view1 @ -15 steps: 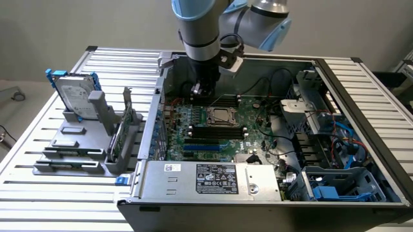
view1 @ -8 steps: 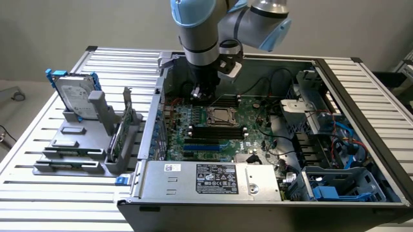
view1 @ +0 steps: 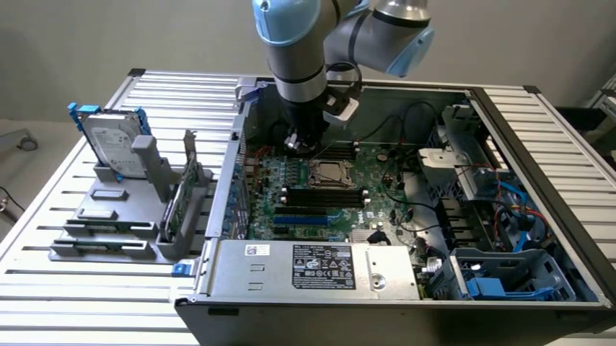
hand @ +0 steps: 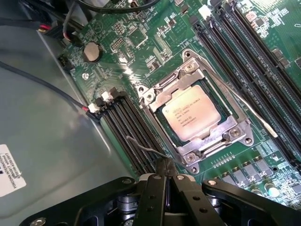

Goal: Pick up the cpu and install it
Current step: 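Close the cpu cover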

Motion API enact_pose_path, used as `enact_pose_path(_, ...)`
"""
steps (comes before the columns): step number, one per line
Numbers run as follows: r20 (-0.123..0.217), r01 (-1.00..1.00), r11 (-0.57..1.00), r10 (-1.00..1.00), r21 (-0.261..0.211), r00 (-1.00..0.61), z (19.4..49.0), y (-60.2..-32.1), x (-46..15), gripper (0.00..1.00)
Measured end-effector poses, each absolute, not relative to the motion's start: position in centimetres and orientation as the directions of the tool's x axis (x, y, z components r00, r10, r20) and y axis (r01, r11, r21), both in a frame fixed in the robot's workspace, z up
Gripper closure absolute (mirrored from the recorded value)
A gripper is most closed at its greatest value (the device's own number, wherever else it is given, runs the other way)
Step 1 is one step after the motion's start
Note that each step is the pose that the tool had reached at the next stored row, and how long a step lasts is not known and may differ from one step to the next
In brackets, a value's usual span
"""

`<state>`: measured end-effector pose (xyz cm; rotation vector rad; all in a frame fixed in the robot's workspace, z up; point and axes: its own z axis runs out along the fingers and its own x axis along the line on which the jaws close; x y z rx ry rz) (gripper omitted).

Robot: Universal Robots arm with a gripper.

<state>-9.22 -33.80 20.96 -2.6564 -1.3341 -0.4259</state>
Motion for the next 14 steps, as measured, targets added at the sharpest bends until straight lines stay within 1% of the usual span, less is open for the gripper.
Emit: enact_pose_path(14, 0.296, 0.764, -0.645, 0.728, -0.012, 0.618, 20.37, -33.29, -9.22, 0.89)
